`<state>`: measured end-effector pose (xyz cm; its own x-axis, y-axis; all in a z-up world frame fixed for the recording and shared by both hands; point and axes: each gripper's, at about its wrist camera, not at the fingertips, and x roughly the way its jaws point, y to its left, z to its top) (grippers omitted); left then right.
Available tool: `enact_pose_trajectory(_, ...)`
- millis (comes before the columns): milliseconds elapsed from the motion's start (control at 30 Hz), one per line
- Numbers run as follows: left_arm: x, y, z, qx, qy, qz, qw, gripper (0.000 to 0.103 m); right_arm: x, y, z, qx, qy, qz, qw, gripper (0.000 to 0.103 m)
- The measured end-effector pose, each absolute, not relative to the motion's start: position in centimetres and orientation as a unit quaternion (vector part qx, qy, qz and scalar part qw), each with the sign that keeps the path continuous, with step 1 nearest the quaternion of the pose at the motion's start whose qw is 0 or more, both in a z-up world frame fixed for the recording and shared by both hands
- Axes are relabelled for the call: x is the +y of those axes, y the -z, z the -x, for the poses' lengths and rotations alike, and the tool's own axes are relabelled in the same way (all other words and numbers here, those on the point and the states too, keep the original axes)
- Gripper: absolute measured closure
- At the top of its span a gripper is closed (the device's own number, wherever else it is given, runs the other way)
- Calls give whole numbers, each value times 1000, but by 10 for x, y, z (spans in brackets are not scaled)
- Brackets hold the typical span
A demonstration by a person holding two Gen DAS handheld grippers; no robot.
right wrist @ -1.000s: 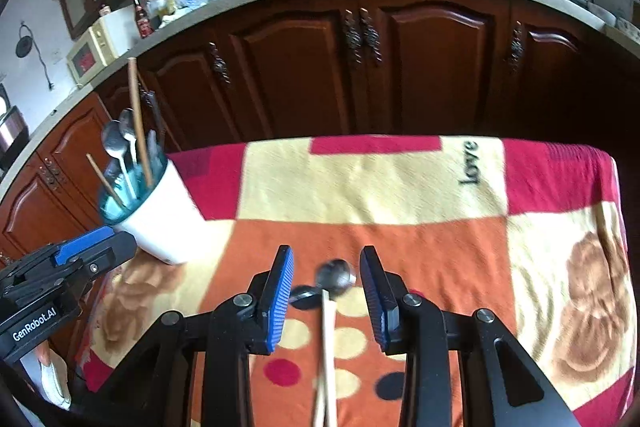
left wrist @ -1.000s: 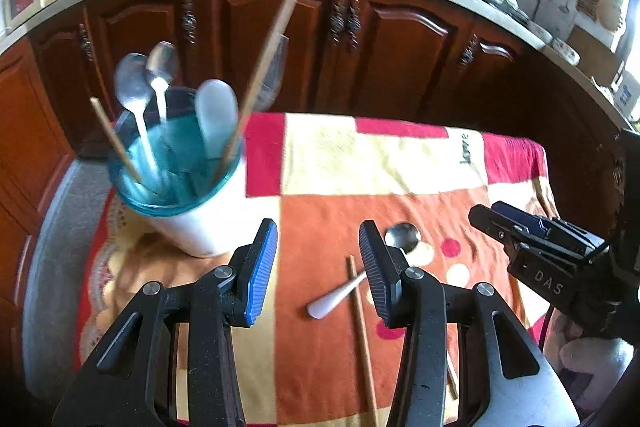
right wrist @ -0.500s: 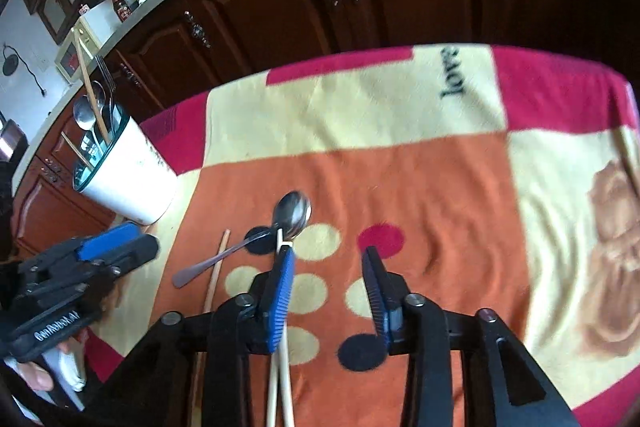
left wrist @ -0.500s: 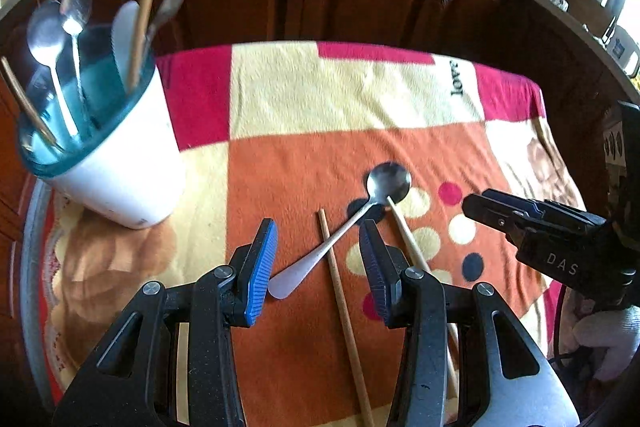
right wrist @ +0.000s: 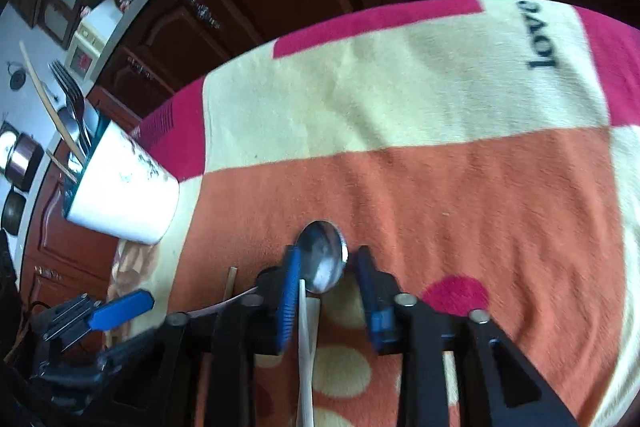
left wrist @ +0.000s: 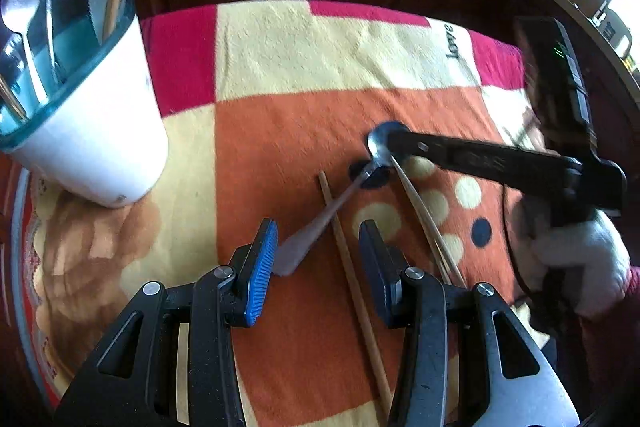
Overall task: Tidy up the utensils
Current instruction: 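Grasp the metal spoon with the right gripper while the left gripper grasps a wooden chopstick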
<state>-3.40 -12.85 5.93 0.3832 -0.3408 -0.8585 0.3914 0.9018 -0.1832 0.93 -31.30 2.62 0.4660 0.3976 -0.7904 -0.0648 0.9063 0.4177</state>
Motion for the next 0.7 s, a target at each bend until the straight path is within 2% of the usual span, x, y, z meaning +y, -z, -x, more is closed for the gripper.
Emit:
enact_pose_trajectory(67,-130,-57,38,514,227,-29,827,61,-311,-23,-13,494,-136,-166,842,97)
enact_pose_trajectory(133,-132,-54,39,519,230,-32,823,61,-313,-22,-15,487,-141,-182,843,99)
enact_pose_trajectory(433,-140,-47,35,531,234,-27,814,61,-333,-48,-18,442,-131,-192,867,101)
enact_pose_trajectory(700,-159,-34,19,541,221,-49,810,61,-390,-74,-13,409,-84,-207,885,101)
